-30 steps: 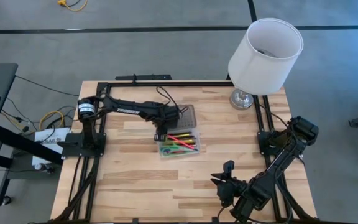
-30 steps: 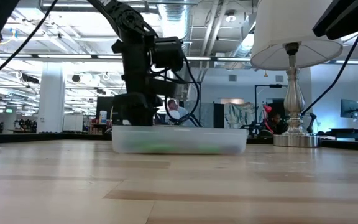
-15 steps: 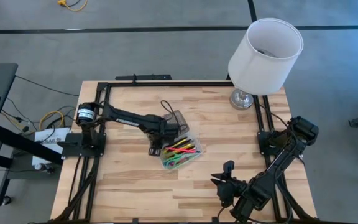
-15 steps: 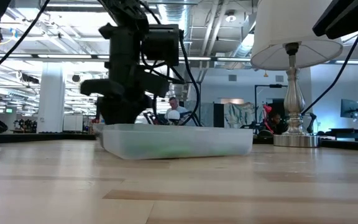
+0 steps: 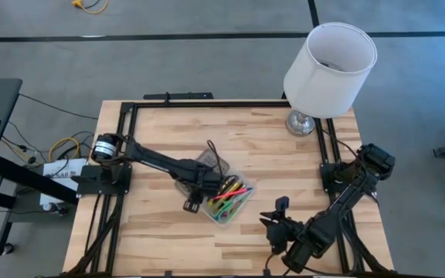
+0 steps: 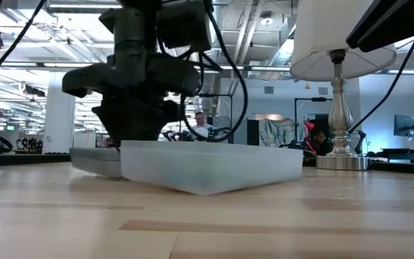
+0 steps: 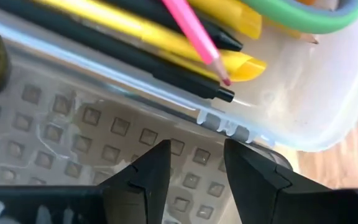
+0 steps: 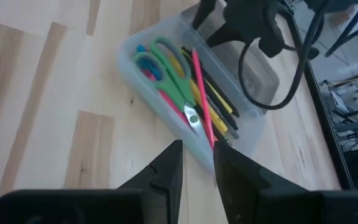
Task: Pick & place school supplies into a supply box
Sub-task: Close the gray supply box
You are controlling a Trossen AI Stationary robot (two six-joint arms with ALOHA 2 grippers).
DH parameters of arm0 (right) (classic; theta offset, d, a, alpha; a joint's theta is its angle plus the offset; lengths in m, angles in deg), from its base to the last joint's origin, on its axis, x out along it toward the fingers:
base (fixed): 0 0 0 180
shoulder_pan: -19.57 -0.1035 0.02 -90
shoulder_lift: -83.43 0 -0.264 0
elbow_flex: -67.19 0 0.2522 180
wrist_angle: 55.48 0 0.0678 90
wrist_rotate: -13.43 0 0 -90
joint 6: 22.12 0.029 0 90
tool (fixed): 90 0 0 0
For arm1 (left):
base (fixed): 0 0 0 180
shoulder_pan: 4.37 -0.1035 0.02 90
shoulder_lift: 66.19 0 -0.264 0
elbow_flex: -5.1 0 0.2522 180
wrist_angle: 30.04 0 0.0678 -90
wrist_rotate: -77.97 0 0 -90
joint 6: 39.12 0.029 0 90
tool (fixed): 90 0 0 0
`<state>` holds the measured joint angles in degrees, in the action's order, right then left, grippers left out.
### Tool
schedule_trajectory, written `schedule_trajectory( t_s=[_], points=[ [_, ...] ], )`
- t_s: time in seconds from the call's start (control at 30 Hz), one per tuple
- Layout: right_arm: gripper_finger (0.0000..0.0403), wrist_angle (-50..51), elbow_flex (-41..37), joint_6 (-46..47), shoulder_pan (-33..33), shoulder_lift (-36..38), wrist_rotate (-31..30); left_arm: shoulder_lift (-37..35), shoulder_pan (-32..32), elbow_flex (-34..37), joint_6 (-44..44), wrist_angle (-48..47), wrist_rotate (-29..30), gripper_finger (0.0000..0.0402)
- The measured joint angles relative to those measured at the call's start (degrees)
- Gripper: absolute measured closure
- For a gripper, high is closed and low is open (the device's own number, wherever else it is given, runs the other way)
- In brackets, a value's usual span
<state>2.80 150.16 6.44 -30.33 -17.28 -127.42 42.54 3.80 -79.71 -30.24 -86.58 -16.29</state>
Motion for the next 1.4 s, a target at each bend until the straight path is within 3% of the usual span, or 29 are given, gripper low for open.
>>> schedule_trajectory(
  t_s=[0.5,0.67,0.9,1.03,1.17,1.4],
  points=[
    [0.0317,-0.2,-0.2,8.5,0.6,0.0,8.1,0.0,1.3,-0.1,0.0,8.1,-2.6,0.0255],
    [0.0317,-0.7,-4.7,15.0,0.6,0.0,11.6,0.0,1.7,-0.1,-0.3,11.3,-2.8,0.0255],
    [0.0317,-1.9,-8.9,15.1,3.7,0.0,14.0,0.0,2.2,-0.1,0.0,15.6,-3.0,0.0255],
    [0.0317,-9.7,-12.6,12.3,7.0,0.0,17.7,0.0,2.2,-0.1,0.1,16.2,-2.8,0.0255],
    [0.0317,-16.7,-15.7,7.2,10.4,0.0,21.0,-0.5,2.2,-0.9,0.3,11.5,0.8,0.0255],
    [0.0317,-17.5,-17.6,7.0,14.9,0.0,21.4,-0.6,2.1,-6.5,0.3,-1.0,8.3,0.0255]
  ],
)
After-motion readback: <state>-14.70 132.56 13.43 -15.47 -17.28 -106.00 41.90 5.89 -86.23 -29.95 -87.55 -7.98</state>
